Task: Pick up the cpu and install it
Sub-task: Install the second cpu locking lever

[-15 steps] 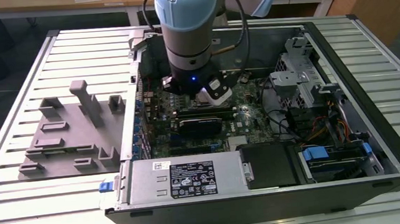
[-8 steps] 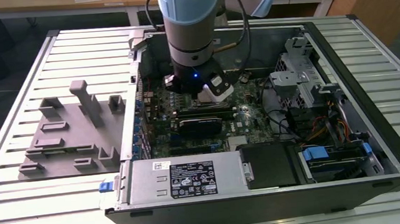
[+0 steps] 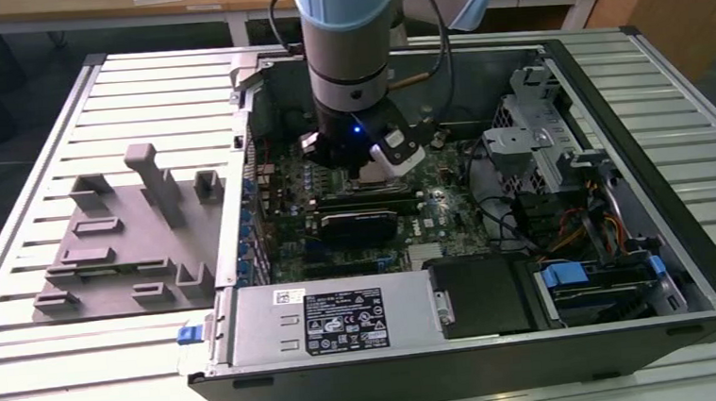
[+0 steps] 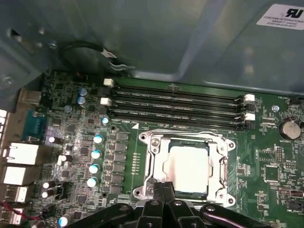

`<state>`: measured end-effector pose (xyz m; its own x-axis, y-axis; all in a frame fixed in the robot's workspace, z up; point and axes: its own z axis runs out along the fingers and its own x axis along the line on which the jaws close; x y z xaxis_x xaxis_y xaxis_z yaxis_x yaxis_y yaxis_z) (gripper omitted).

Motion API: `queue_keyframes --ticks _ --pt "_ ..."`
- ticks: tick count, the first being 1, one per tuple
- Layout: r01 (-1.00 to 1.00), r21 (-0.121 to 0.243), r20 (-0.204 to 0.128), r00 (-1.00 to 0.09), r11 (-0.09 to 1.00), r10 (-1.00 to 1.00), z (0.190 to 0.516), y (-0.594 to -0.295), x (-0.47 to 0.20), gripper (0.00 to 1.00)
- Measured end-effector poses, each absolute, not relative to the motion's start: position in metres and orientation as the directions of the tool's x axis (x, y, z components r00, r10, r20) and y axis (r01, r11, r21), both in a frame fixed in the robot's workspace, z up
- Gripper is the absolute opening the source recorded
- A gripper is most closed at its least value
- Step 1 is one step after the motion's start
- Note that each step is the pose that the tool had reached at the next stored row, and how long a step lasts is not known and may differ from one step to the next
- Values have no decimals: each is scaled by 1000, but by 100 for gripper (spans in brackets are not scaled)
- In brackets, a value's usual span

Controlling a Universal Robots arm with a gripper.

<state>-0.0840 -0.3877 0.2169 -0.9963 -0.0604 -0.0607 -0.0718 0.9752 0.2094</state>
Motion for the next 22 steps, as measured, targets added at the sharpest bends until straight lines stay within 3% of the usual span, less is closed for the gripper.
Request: queue_keyframes --ticks 22 --pt "-70 103 -54 -996 992 -65 216 -359 -60 11"
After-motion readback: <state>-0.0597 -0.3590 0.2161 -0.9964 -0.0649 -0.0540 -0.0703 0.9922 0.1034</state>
